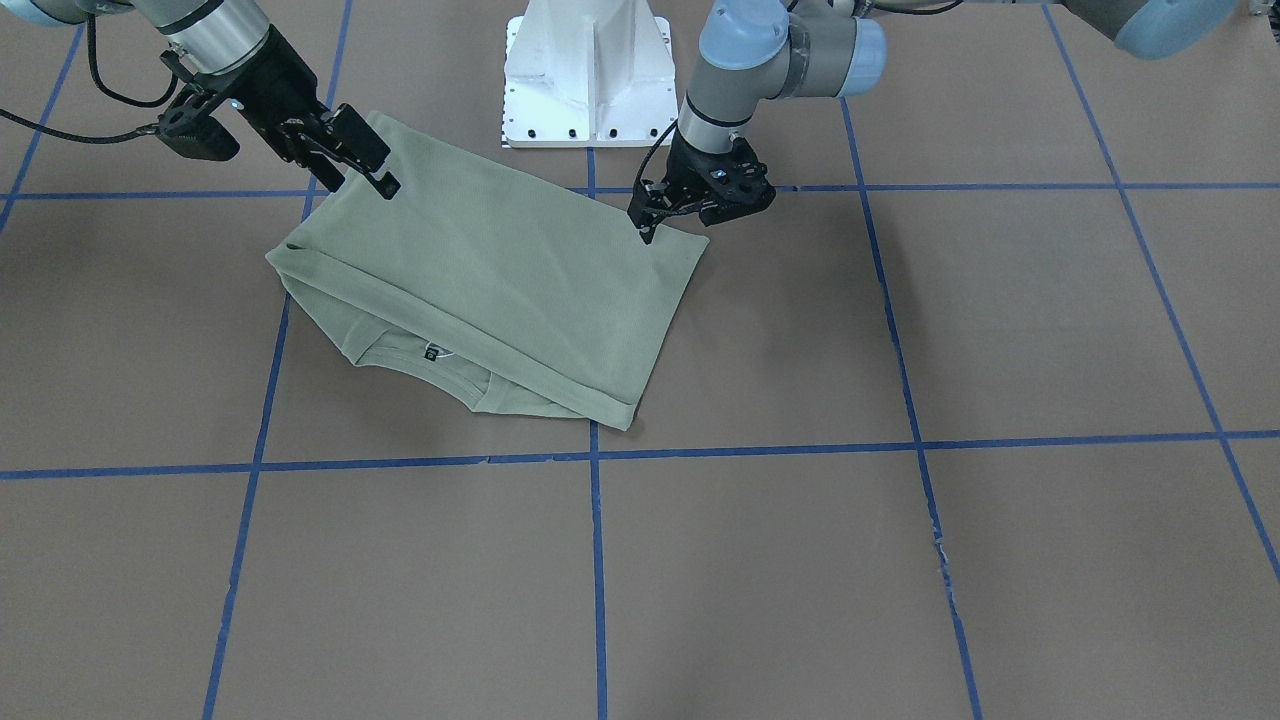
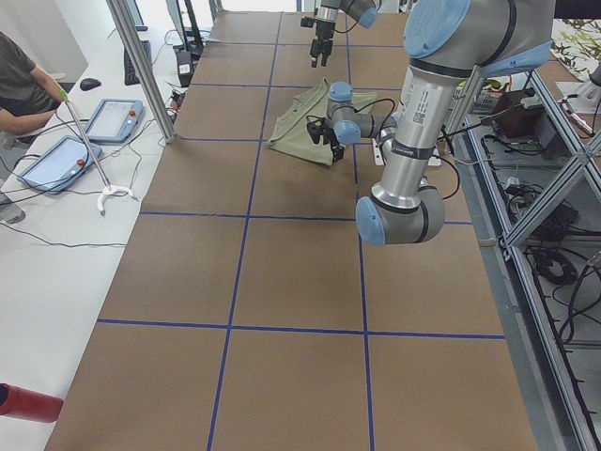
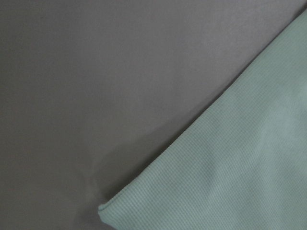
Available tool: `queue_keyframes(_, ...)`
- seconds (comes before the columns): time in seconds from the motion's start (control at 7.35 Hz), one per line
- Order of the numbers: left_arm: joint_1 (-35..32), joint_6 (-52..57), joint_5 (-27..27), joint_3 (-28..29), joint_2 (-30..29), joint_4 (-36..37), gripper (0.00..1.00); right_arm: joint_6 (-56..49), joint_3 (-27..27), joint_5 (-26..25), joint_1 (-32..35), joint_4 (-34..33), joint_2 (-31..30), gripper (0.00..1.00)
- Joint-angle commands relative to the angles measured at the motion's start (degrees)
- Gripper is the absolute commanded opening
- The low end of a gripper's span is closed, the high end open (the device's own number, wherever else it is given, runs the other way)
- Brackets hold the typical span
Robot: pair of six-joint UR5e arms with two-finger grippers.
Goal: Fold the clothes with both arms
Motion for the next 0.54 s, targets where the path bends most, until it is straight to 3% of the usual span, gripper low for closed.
queue_keyframes(0.0, 0.2, -0.8, 0.9, 1.7, -0.1, 0.0, 0.99, 0.0, 0.0, 0.0, 0.1, 0.0, 0.1, 1.00)
queue_keyframes(0.27, 0.0, -0.8, 2.1, 2.2, -0.2, 0.0, 0.93, 0.0, 0.0, 0.0, 0.1, 0.0, 0.1, 1.00)
queue_keyframes(0.41, -0.1, -0.8, 2.0, 2.0, -0.2, 0.0, 0.80, 0.0, 0.0, 0.0, 0.1, 0.0, 0.1, 1.00)
